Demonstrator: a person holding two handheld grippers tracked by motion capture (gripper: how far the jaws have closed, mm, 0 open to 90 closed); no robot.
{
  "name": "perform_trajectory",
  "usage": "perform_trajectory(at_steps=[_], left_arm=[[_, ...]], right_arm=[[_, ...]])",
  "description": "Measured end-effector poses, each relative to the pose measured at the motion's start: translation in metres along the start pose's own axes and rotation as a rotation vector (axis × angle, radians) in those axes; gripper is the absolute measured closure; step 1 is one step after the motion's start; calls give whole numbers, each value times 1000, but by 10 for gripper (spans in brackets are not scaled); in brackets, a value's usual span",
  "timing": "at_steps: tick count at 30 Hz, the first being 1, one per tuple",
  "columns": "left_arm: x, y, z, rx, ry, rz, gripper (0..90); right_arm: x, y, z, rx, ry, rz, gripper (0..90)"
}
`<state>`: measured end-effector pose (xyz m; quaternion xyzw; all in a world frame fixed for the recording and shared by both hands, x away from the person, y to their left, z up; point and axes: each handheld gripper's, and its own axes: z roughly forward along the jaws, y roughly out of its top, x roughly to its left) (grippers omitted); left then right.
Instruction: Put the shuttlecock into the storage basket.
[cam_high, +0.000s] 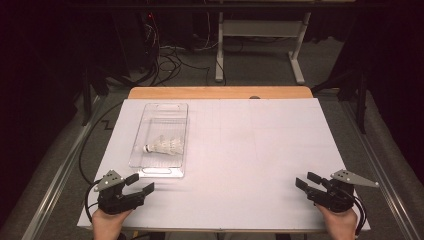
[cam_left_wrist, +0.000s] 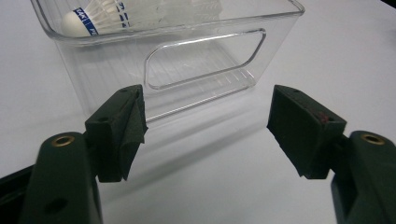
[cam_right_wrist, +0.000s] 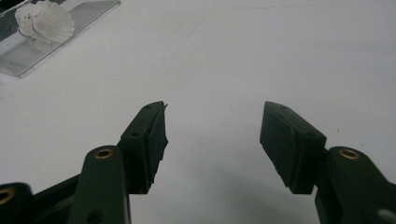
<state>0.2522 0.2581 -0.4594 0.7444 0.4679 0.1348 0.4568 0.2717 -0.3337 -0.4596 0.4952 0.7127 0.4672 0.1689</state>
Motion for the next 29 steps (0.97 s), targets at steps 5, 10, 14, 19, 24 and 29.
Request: perform_trajectory(at_steps=[5, 10, 14, 19, 24, 29], left_arm=[[0, 0, -1, -2, -1, -3, 288], [0, 0, -1, -2, -2, -3, 287], [0, 0, -1, -3, -2, -4, 287], [0, 0, -1, -2, -4, -3, 287], [0, 0, -1, -3, -4, -4, 286], [0, 0, -1, -5, -3, -5, 287]], right_arm=[[-1, -1, -1, -4, -2, 2, 412], [-1, -1, -2, -5, -2, 5, 411], [-1, -1, -1, -6, -1, 1, 411], [-1, -1, -1, -5, 0, 2, 411], [-1, -1, -1, -4, 1, 3, 410], [-1, -1, -1, -5, 3, 5, 409]])
